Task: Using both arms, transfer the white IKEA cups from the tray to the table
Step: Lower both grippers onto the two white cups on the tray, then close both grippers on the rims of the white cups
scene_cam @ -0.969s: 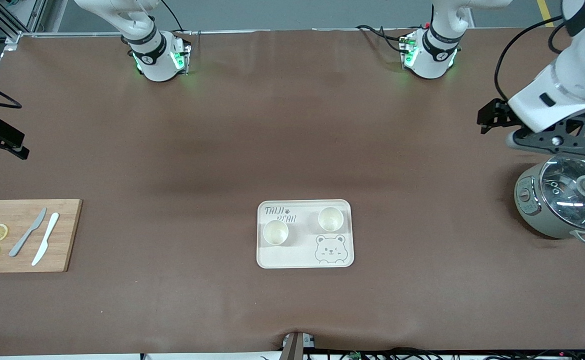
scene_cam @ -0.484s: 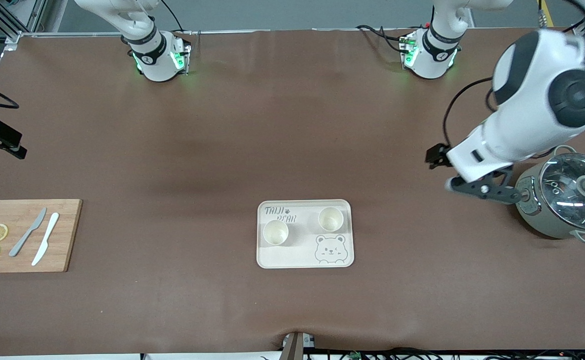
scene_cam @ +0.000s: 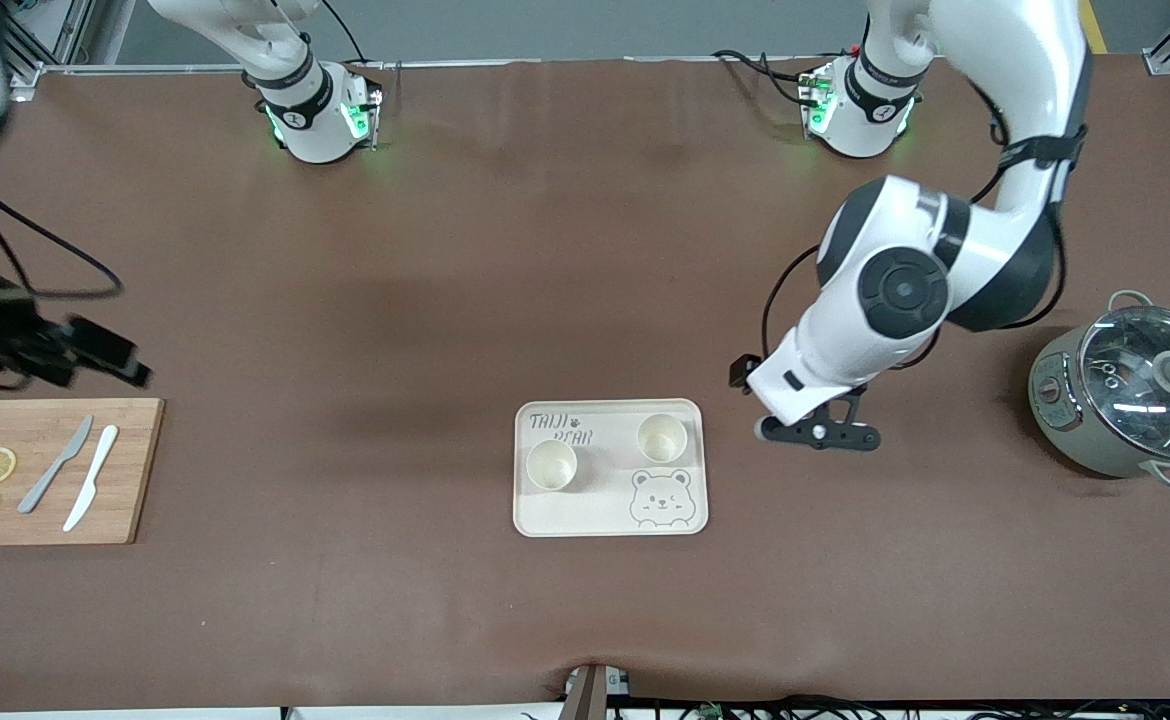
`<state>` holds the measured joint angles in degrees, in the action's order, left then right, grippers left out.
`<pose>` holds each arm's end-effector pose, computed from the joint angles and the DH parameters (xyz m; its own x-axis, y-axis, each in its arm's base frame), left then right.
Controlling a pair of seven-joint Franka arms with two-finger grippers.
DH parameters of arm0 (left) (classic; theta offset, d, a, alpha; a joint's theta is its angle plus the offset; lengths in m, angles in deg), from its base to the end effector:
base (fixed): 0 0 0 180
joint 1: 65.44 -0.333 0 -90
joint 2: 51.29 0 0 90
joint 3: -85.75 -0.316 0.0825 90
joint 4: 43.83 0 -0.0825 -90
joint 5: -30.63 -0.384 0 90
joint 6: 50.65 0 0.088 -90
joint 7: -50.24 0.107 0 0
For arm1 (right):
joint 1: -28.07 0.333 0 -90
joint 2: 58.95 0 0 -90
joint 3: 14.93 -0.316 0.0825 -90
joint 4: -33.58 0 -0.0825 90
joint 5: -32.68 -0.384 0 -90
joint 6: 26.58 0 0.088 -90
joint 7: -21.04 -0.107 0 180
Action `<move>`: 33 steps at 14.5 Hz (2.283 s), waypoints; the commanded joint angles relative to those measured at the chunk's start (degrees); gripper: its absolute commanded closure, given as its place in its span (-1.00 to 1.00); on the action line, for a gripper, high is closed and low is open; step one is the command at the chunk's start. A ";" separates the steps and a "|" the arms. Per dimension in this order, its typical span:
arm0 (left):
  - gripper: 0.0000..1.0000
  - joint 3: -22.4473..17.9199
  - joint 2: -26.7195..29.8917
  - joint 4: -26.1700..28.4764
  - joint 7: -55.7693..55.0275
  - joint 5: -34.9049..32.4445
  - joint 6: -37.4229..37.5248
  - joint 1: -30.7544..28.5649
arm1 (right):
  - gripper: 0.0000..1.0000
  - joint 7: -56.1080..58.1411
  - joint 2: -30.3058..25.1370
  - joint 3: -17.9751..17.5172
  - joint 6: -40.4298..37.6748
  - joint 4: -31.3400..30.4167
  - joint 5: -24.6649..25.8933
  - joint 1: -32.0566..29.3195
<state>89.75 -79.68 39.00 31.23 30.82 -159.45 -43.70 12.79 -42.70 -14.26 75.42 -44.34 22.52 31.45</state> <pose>0.6285 -0.2944 0.3997 0.9928 -0.1088 -0.0508 -0.1079 -0.9939 0.0209 0.6569 0.0474 0.5749 0.9857 -0.1303 0.1070 -0.1083 -0.9758 -0.1900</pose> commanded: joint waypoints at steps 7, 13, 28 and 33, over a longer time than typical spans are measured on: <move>-1.00 -0.05 -3.95 8.49 -8.76 0.51 -20.22 3.39 | -1.00 -22.06 13.09 0.47 13.84 2.76 4.97 15.95; -1.00 -0.05 -7.55 8.22 -9.91 0.16 -26.28 3.92 | -1.00 -26.19 17.75 0.38 18.75 3.20 4.97 20.79; -1.00 -0.31 -13.97 7.87 -10.96 -2.47 -36.04 6.29 | -1.00 -30.41 27.51 0.47 29.39 3.21 8.67 27.74; -1.00 -0.23 -14.50 7.87 -11.05 -2.48 -37.19 6.21 | -1.00 -30.41 29.79 0.55 32.47 3.21 8.67 28.62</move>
<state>89.81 -93.94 47.27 21.18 29.55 -195.90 -37.77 -16.23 -14.74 -14.26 107.14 -43.08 30.26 59.29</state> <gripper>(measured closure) 0.000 0.000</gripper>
